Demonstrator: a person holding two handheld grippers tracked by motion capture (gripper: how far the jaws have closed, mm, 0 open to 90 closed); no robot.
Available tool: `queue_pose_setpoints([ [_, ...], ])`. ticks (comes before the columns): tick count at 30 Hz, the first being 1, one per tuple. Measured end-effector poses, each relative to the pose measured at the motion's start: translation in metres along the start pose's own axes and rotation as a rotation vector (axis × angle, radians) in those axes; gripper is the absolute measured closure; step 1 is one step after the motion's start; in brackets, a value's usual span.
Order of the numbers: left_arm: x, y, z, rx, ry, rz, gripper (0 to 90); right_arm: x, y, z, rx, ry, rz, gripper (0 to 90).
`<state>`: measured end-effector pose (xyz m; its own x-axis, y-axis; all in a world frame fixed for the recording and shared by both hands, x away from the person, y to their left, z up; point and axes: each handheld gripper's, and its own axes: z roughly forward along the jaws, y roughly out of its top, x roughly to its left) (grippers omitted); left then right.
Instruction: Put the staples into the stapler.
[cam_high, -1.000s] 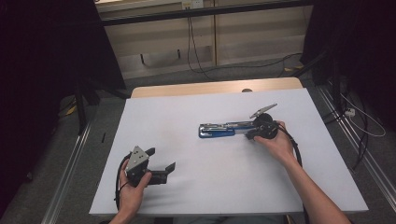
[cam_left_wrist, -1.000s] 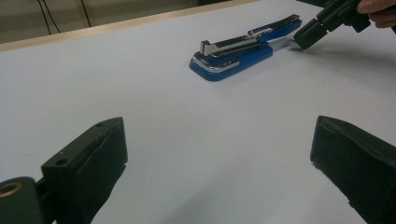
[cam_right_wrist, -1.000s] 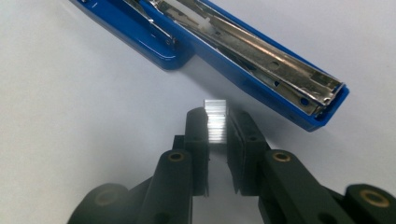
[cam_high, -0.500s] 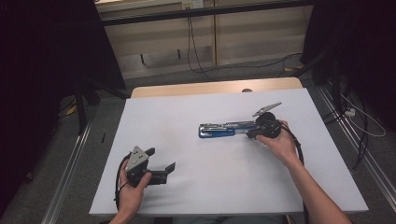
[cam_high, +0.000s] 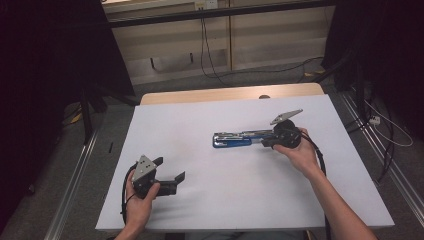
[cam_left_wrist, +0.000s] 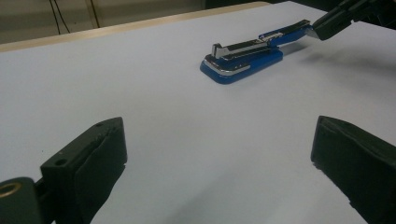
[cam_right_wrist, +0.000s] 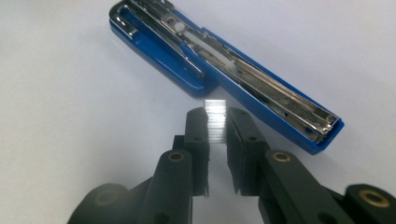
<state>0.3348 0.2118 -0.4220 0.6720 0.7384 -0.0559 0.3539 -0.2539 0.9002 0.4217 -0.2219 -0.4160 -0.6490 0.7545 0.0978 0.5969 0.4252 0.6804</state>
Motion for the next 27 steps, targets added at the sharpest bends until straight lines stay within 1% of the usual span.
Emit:
queue_pose_setpoints([
  [2,0.000,0.000,0.000,0.007,-0.002,-0.001,3.7,0.001,0.002,-0.002,-0.011,0.004,-0.002,79.3],
  [3,0.000,0.000,0.000,0.004,-0.004,-0.006,3.7,0.001,0.003,-0.003,-0.018,0.009,-0.010,79.3],
  [5,0.000,0.000,0.001,0.008,-0.001,-0.004,3.7,0.003,0.004,-0.003,-0.027,0.022,-0.025,79.3],
  [9,-0.001,0.000,0.001,0.009,-0.008,0.006,3.7,0.004,0.006,-0.004,-0.034,0.019,-0.029,79.3],
  [18,-0.002,0.000,0.001,0.007,-0.015,0.006,3.7,0.008,0.011,-0.005,-0.053,0.016,-0.042,79.3],
  [22,-0.002,0.000,0.001,0.004,-0.011,0.002,3.7,0.011,0.014,-0.004,-0.062,0.017,-0.048,79.3],
  [24,-0.002,0.000,0.002,0.010,-0.012,0.004,3.8,0.013,0.015,-0.003,-0.064,0.019,-0.053,79.3],
  [27,-0.004,-0.001,0.002,0.008,0.005,0.016,3.9,0.014,0.018,-0.001,-0.064,0.022,-0.059,79.3],
])
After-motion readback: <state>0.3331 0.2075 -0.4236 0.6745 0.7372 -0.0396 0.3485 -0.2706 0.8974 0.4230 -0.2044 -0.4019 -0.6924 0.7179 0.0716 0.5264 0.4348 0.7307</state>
